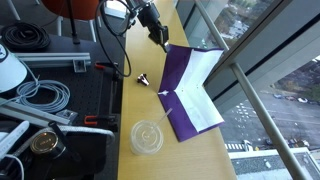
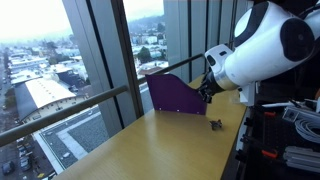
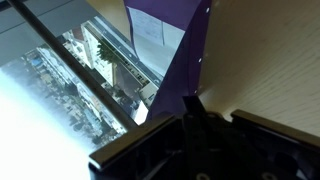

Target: Open the purple file

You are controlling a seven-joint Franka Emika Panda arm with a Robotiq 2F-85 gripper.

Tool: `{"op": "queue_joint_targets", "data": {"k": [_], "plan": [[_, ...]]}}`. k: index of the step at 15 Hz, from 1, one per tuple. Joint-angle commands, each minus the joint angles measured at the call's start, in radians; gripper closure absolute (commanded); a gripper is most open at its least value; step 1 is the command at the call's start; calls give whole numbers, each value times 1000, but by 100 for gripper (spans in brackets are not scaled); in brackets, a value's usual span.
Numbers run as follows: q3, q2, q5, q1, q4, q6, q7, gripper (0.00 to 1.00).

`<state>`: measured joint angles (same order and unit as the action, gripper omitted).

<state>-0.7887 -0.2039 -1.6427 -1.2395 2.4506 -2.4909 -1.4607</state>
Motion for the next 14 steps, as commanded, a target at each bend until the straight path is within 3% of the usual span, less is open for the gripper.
{"op": "queue_joint_targets", "data": {"k": [1,4,7,11,14], "plan": [[275,107,-48,209,98,63,-7,100],[515,102,-46,425,124,60,-8,100],[676,84,-62,610,124,50,-16,100],[818,56,-145,831,76,37,-51,100],[872,33,-220,939,12,16,-50,100]]}}
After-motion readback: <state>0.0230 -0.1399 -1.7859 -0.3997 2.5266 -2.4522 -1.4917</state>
